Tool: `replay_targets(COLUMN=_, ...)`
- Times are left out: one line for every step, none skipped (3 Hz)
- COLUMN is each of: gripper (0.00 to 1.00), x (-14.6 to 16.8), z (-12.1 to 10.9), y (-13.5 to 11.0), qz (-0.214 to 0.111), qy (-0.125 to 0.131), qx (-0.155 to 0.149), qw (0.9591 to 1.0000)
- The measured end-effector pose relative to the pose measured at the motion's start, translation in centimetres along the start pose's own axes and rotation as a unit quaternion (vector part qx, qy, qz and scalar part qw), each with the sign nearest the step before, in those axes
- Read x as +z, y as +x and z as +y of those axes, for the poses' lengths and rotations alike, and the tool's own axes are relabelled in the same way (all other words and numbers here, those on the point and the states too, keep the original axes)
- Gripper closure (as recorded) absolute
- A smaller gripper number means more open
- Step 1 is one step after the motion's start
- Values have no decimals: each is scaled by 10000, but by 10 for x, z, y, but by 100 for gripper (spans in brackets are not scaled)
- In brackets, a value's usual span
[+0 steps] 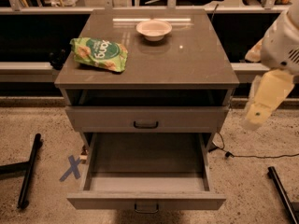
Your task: Close middle drawer
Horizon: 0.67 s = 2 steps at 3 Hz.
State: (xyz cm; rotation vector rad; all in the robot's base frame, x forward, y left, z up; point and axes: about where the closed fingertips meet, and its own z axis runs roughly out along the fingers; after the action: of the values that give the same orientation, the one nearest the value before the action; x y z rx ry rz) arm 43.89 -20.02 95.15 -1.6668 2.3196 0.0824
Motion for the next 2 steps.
replay_targets(gripper=0, x=51, z=20, y=5, qz=-282, qy=-658, qx=536, qw=9960)
replay_targets(gripper=0, x=102, z=53, y=13, qz=-658, qy=-1080, qx=995, qw=9870)
